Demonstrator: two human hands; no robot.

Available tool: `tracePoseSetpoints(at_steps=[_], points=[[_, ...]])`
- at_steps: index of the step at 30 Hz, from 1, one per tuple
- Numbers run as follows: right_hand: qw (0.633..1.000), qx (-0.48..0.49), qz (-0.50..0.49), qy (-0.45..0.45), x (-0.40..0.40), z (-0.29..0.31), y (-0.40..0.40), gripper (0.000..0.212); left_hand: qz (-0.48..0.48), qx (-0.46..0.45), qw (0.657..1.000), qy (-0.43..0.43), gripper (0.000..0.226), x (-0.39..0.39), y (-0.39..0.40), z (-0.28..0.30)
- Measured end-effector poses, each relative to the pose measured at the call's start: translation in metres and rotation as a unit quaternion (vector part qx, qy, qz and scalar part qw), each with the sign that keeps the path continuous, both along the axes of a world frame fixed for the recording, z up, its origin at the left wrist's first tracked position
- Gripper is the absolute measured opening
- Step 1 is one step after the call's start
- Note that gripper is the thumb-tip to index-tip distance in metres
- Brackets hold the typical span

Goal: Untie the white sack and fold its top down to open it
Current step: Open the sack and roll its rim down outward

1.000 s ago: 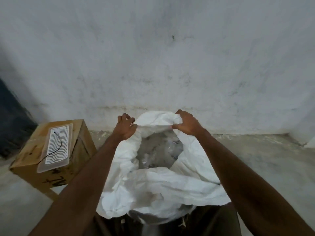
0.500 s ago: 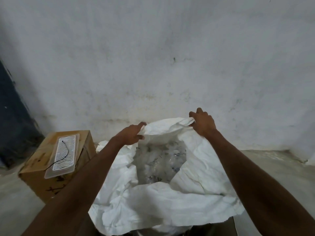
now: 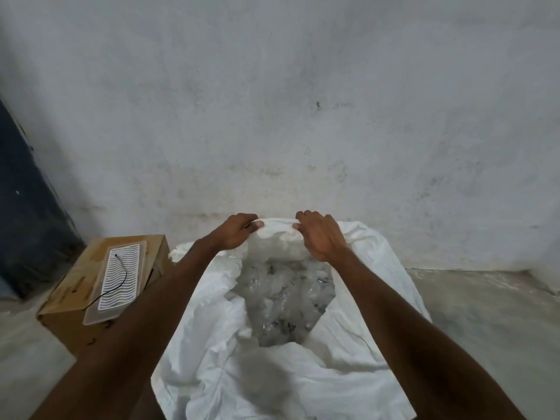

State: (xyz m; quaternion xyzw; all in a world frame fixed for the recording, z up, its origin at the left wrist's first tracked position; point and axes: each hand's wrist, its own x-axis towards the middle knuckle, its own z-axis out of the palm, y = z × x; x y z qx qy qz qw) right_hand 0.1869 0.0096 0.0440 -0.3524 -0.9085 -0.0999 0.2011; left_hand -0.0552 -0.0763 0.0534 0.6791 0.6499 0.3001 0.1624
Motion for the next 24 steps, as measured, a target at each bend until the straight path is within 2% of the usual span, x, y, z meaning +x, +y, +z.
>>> tracePoseSetpoints(at_steps=[2,4,5,7,9,11,12,14,15,16,18,20,22,24], points=[[0.997,-0.063,0.02,-0.025,-0.004,0.009,0.005,0.031,0.008,-0.053,0.998,-0.042,0.046,0.0,-0.004,0.001],[0.986,-0.167,-0.014,-0.025,-0.014,0.016,0.01,0.039,0.014,-0.075,0.996,-0.052,0.053,0.0,0.002,-0.002],[0.97,-0.241,-0.038,-0.011,-0.021,0.022,0.011,0.043,0.023,-0.088,0.994,-0.065,0.054,-0.001,0.006,-0.004],[0.913,-0.4,-0.069,0.042,-0.031,0.032,0.016,0.048,0.033,-0.098,0.993,-0.06,0.053,-0.002,0.013,-0.01],[0.844,-0.524,-0.092,0.074,-0.034,0.038,0.027,0.052,0.043,-0.015,0.993,0.111,0.057,-0.001,0.019,-0.02],[0.798,-0.583,-0.129,0.084,-0.029,0.038,0.04,0.056,0.004,0.091,0.962,0.259,0.053,0.016,0.021,-0.036],[0.784,-0.599,-0.14,0.087,-0.027,0.039,0.045,0.058,-0.018,0.119,0.956,0.267,0.045,0.025,0.025,-0.042],[0.77,-0.615,-0.131,0.109,-0.029,0.037,0.053,0.059,-0.015,0.137,0.978,0.156,0.025,0.038,0.03,-0.048],[0.784,-0.603,-0.104,0.104,-0.031,0.038,0.051,0.054,0.006,0.131,0.986,0.105,0.015,0.04,0.034,-0.05],[0.823,-0.557,-0.078,0.086,-0.033,0.035,0.047,0.054,0.025,0.107,0.992,0.067,0.014,0.041,0.038,-0.049],[0.92,-0.39,-0.031,0.037,-0.035,0.021,0.04,0.054,0.059,0.016,0.997,0.04,0.023,0.036,0.049,-0.036],[0.976,-0.213,-0.034,0.014,-0.034,-0.005,0.026,0.046,0.085,-0.075,0.993,0.04,0.033,0.03,0.065,-0.028],[0.995,-0.054,-0.086,-0.006,-0.038,-0.035,0.011,0.039,0.066,-0.151,0.986,0.027,0.034,0.025,0.077,-0.021],[0.993,-0.028,-0.113,0.027,-0.039,-0.047,-0.001,0.042,0.0,-0.216,0.976,0.026,0.033,0.021,0.081,-0.013]])
